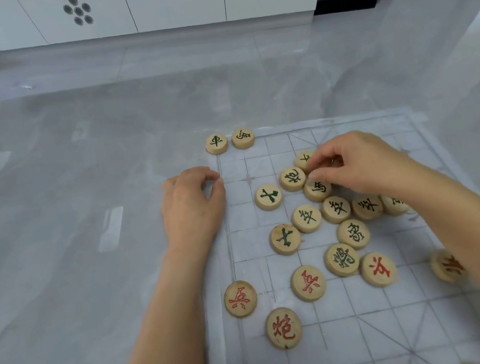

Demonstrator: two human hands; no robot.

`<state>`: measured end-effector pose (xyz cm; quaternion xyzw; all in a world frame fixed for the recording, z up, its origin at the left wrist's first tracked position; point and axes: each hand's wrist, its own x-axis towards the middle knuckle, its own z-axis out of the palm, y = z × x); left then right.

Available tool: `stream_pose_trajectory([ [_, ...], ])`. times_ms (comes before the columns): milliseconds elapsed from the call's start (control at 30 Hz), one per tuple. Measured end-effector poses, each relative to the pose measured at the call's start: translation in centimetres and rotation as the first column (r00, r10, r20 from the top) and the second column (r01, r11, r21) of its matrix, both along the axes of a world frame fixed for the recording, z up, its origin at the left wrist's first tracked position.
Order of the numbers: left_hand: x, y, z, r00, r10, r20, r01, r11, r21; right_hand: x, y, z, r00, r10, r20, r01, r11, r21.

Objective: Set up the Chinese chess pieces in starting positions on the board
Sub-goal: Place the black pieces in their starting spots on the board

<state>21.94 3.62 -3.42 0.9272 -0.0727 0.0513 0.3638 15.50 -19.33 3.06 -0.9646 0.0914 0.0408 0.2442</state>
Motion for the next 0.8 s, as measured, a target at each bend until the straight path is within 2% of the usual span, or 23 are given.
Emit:
stream_pose_trajectory([
  [167,0.1,0.1,-0.2,1.000,-0.001,0.015,0.001,1.000,-0.011,-2.6,0.6,-0.3,0.997,0.074,0.033,-0.073,0.997,-0.035],
  [567,0.2,0.1,-0.3,1.000,0.000,0.004,0.000,1.000,-0.031,-5.6,0.3,-0.6,0.998,0.058,0.032,-0.057,0.998,-0.026],
  [800,0.6,0.3,-0.8,1.000,-0.016,0.025,0.017,0.997,-0.074,-6.2,-1.3,-0.6,0.993,-0.049,0.107,0.054,0.997,-0.048],
])
